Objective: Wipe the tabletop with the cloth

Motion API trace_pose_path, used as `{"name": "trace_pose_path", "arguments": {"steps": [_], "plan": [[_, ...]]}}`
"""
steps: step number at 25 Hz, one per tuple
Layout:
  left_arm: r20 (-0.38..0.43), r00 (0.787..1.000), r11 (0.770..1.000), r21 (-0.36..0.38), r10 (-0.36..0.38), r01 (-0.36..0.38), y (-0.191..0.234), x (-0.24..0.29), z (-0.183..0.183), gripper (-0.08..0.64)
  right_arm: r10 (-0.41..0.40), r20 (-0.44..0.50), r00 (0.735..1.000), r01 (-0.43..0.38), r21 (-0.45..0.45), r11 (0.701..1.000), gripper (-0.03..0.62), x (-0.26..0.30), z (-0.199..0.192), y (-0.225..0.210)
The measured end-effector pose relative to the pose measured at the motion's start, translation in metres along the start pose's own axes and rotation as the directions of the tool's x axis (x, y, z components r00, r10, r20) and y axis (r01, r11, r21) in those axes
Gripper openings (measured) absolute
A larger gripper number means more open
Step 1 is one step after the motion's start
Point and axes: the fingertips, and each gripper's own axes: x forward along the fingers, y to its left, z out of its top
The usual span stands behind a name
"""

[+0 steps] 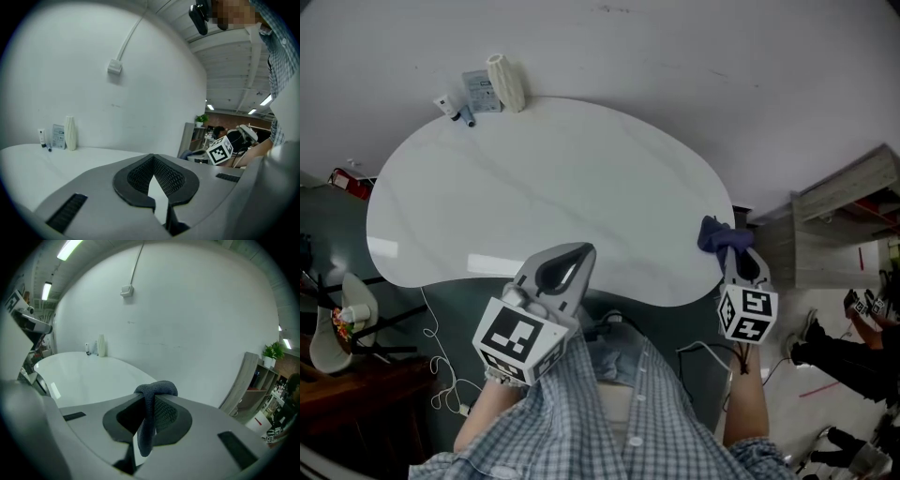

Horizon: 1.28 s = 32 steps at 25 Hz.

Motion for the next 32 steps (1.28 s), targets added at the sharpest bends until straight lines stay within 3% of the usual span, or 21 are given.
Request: {"name": "trace_pose_path", "arguments": {"steps": [7, 13, 24, 32], "plan": [[-0.007, 0.999, 0.999, -0.016, 0.045, -0.045, 0.018, -0.001, -0.001, 0.006, 0.026, -0.145, 0.989, -0.035, -0.063, 0.997, 0.023, 0.03, -0.046, 0.0], [-0.023, 0.998, 0.997, -0.033, 0.064, -0.065, 0.028, -0.005, -0.006, 0.006, 0.064, -0.287, 0.956, -0.092, -0.083, 0.992, 0.023, 0.049, -0.092, 0.011], [-0.025, 0.998, 0.997, -0.044, 0.057, -0.058, 0.042, -0.015, -0.011, 0.006, 0.06, -0.294, 0.954, -0.066, -0.012, 0.998, 0.023, 0.043, -0.1, 0.017], [-0.006, 0.999, 0.998, -0.053, 0.044, -0.045, 0.054, -0.024, -0.01, 0.006, 0.069, -0.302, 0.951, -0.064, 0.026, 0.998, 0.023, 0.023, -0.108, 0.047]]}}
